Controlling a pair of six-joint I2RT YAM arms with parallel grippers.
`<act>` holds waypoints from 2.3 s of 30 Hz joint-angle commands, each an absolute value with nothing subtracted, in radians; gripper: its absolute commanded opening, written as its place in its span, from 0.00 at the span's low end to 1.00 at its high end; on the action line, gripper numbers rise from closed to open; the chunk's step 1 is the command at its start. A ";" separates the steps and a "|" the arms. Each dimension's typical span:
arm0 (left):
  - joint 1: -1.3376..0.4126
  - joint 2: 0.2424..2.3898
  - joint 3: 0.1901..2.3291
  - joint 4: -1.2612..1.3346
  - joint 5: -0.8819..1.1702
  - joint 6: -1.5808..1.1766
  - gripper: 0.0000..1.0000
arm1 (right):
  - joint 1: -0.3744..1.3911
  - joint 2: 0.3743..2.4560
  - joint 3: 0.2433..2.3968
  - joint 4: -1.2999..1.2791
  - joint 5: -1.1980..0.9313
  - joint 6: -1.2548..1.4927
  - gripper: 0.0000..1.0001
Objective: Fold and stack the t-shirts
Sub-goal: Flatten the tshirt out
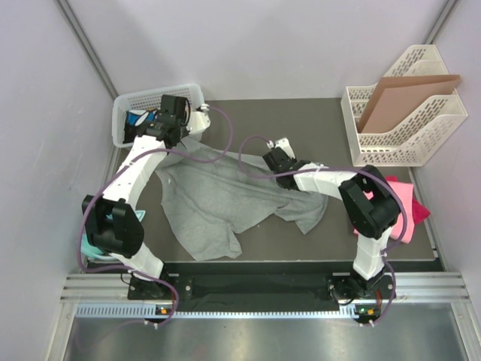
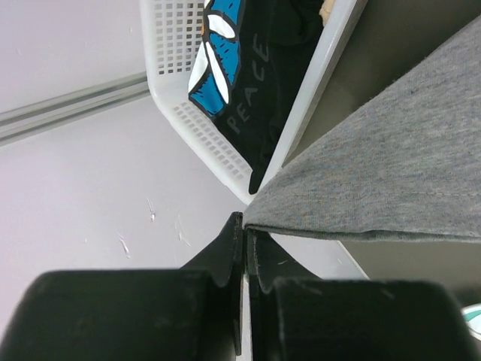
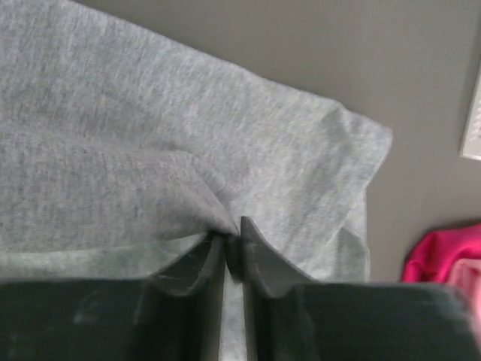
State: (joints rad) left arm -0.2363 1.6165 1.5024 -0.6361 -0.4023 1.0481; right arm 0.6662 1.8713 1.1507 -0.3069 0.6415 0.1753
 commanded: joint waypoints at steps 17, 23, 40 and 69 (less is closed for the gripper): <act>-0.232 1.369 1.897 -0.852 -0.388 0.818 0.00 | 0.837 1.098 1.411 -0.683 1.064 0.205 0.00; -0.232 1.166 2.043 -1.208 -0.206 0.554 0.00 | 1.139 0.944 1.592 -1.239 1.143 0.593 0.00; -0.117 0.960 2.212 -1.476 -0.049 0.589 0.02 | 0.579 0.758 1.758 -1.227 0.457 0.315 0.00; -0.354 1.886 1.843 -0.660 -0.363 0.963 0.00 | 0.414 1.544 1.302 -0.528 0.588 0.221 0.00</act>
